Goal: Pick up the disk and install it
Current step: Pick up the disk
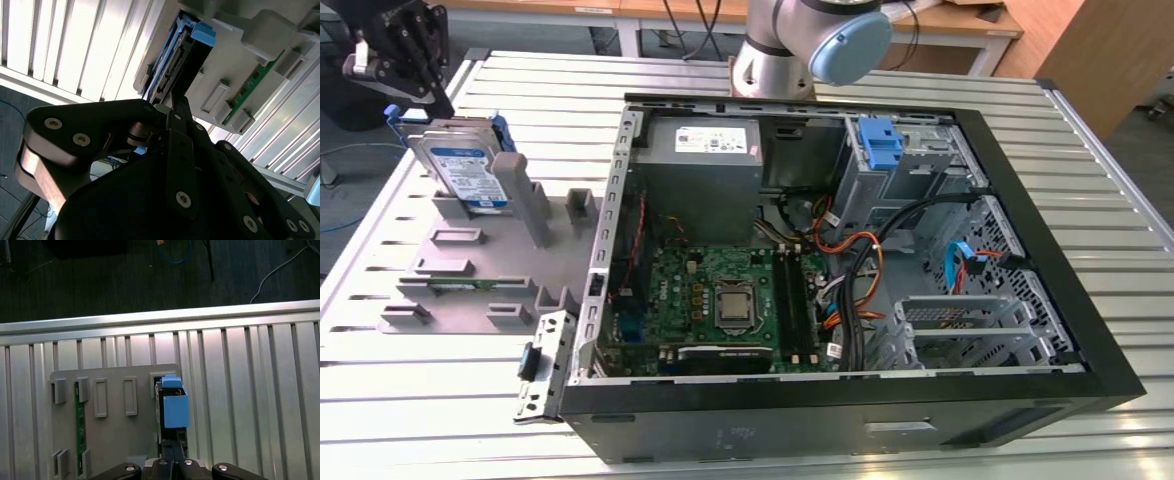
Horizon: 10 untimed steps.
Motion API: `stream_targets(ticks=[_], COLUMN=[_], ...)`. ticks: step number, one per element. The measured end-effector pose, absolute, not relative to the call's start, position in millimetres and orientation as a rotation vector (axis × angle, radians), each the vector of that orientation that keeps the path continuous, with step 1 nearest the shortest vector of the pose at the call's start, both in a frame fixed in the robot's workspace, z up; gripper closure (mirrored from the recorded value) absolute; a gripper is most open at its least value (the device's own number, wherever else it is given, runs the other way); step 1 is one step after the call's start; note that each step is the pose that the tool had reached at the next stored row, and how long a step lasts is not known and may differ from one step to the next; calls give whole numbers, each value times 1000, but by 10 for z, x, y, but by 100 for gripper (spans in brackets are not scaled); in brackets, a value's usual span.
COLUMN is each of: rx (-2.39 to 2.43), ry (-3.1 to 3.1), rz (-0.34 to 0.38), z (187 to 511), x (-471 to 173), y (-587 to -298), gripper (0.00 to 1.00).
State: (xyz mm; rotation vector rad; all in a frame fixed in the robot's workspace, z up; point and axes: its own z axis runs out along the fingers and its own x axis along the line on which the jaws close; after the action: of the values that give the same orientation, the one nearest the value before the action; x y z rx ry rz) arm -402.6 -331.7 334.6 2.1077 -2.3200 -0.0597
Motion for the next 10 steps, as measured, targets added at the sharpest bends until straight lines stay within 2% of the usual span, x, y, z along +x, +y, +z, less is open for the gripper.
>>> stream_targets(ticks=[10], rx=[2108], ry=[-2320], rz=[-60], z=[3346], x=[-4026], y=[-3317], gripper=[89])
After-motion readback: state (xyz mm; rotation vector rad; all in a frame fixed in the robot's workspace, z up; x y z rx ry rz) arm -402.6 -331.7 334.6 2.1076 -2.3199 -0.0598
